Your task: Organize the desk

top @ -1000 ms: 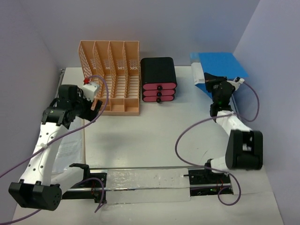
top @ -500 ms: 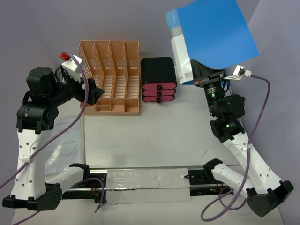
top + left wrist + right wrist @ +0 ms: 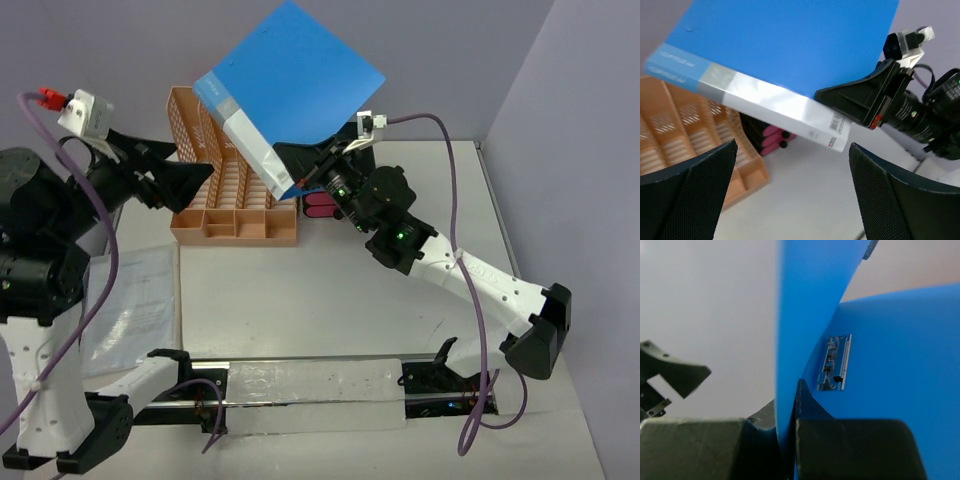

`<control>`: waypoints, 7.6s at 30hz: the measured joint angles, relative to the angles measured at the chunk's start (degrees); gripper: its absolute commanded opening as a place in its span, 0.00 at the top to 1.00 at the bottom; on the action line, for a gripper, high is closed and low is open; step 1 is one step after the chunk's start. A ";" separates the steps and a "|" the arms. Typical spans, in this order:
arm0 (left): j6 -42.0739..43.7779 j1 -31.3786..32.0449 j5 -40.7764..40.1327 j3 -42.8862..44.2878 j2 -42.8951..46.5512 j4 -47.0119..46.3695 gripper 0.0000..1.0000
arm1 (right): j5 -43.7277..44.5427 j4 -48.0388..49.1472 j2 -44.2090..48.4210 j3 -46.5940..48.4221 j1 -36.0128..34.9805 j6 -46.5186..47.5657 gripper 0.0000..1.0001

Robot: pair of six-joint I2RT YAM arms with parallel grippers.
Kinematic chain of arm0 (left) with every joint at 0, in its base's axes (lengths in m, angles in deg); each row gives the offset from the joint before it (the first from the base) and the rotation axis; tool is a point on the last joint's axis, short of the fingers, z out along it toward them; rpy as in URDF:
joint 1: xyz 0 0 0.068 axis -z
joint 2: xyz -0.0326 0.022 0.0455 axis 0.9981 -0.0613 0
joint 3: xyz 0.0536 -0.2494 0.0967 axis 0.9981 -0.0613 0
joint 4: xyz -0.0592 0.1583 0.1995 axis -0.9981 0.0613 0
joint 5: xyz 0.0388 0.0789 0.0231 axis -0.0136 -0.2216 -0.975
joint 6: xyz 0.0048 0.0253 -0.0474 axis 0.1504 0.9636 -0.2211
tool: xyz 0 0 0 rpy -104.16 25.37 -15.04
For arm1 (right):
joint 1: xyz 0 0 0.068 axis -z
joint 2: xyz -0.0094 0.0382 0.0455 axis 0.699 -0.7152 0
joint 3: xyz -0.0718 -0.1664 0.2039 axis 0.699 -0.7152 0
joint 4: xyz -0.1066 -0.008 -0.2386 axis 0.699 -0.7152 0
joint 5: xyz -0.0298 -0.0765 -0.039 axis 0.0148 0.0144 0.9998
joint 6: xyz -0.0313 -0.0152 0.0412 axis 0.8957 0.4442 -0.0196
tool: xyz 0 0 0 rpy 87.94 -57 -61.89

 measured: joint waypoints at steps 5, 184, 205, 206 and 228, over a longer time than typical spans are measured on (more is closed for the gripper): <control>-7.61 -6.17 8.93 -0.46 -5.95 -3.30 0.01 | 0.18 -0.91 -1.96 0.70 -0.38 0.16 1.00; 33.98 -13.32 -30.73 -55.36 5.76 -18.94 0.15 | 15.11 -10.01 20.81 -38.94 -0.91 1.91 0.33; 42.70 -5.91 -47.29 -76.31 -6.99 -12.35 0.04 | 16.00 -13.27 22.16 -39.23 -0.91 -1.21 0.33; 43.13 -6.00 -47.98 -76.34 -7.23 -12.79 0.04 | 16.04 -13.59 21.99 -39.06 -0.91 -1.23 0.33; 56.88 -18.62 -58.08 -76.67 -17.47 -21.39 0.90 | 21.01 -15.04 35.57 -42.19 -0.91 -0.49 0.34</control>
